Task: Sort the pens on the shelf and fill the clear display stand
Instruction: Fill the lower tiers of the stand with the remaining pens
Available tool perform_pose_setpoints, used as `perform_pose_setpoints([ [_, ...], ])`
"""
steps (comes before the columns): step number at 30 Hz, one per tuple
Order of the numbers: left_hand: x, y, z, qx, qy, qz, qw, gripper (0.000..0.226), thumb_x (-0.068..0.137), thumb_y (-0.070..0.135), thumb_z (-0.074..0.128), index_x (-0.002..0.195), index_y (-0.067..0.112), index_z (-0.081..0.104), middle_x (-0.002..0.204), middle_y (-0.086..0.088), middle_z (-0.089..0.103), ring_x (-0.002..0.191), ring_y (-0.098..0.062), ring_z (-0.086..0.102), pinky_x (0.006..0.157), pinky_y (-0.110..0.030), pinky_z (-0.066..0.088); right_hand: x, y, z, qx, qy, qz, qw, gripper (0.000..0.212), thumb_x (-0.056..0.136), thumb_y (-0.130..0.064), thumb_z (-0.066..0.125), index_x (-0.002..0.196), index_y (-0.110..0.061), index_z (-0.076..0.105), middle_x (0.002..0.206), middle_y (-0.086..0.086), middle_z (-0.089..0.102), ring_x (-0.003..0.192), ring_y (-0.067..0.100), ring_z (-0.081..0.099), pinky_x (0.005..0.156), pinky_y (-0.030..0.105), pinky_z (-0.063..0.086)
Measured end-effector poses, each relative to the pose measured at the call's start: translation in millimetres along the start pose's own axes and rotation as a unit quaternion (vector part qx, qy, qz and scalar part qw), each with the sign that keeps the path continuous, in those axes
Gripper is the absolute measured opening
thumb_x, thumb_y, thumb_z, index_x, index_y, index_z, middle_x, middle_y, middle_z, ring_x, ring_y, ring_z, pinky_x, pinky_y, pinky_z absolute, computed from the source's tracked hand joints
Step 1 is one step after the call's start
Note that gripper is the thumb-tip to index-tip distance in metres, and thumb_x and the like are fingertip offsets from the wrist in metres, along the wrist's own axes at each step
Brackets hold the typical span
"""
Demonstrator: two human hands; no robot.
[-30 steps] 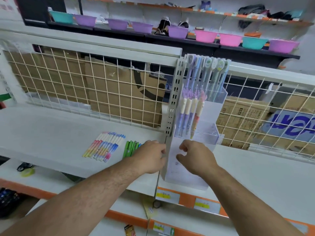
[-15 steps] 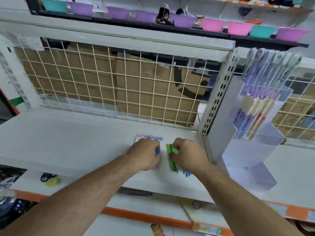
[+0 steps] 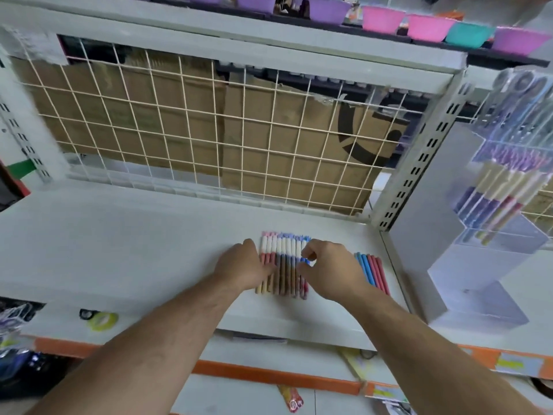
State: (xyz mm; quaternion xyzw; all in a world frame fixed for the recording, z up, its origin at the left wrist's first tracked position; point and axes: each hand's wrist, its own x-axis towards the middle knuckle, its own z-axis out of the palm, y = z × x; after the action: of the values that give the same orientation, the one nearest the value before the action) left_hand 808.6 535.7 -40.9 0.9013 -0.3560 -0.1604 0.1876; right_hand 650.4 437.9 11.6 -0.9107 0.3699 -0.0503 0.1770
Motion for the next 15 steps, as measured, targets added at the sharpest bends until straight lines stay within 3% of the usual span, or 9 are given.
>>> perform_pose_setpoints([
  [3, 5.0, -0.4, 0.5, -0.001, -0.001, -0.009, 1.0, 0.039, 0.082, 0.05, 0.064, 0.097, 0.018, 0.047, 0.093, -0.002, 0.059, 0.08, -0.021, 0.054, 0.06, -0.03, 0.038, 4.8, -3.8, -0.7, 0.013, 0.004, 0.013, 1.0, 0.026, 0.093, -0.033, 0.059, 0.118, -0.026, 0.065, 0.114, -0.007, 0.067, 0.088, 0.019, 0.065, 0.074, 0.036, 0.058],
  [9, 9.0, -1.0, 2.1, -0.034, 0.01, -0.028, 0.999, 0.046, 0.081, 0.058, 0.062, 0.098, 0.017, 0.05, 0.08, 0.004, 0.054, 0.072, -0.017, 0.057, 0.053, -0.027, 0.04, 6.1, -3.6, -0.8, 0.022, 0.003, 0.019, 1.0, 0.026, 0.094, -0.033, 0.059, 0.119, -0.025, 0.064, 0.114, -0.007, 0.065, 0.083, 0.018, 0.065, 0.067, 0.035, 0.058],
  [12, 10.0, -1.3, 2.0, -0.021, 0.017, -0.031, 0.999, 0.044, 0.086, 0.052, 0.057, 0.104, 0.013, 0.051, 0.091, -0.003, 0.06, 0.078, -0.021, 0.058, 0.059, -0.029, 0.042, 7.5, -2.4, -1.2, 0.026, 0.005, 0.02, 0.999, 0.027, 0.094, -0.033, 0.061, 0.12, -0.025, 0.065, 0.115, -0.007, 0.067, 0.092, 0.017, 0.064, 0.077, 0.034, 0.057],
  [15, 9.3, 1.1, 0.3, -0.054, 0.01, -0.041, 0.998, 0.05, 0.082, 0.059, 0.061, 0.1, 0.015, 0.049, 0.082, 0.003, 0.054, 0.073, -0.017, 0.056, 0.056, -0.028, 0.039, 8.3, -3.1, -1.3, 0.025, 0.006, 0.018, 1.0, 0.026, 0.093, -0.033, 0.061, 0.118, -0.025, 0.065, 0.114, -0.007, 0.067, 0.096, 0.016, 0.064, 0.084, 0.035, 0.056],
])
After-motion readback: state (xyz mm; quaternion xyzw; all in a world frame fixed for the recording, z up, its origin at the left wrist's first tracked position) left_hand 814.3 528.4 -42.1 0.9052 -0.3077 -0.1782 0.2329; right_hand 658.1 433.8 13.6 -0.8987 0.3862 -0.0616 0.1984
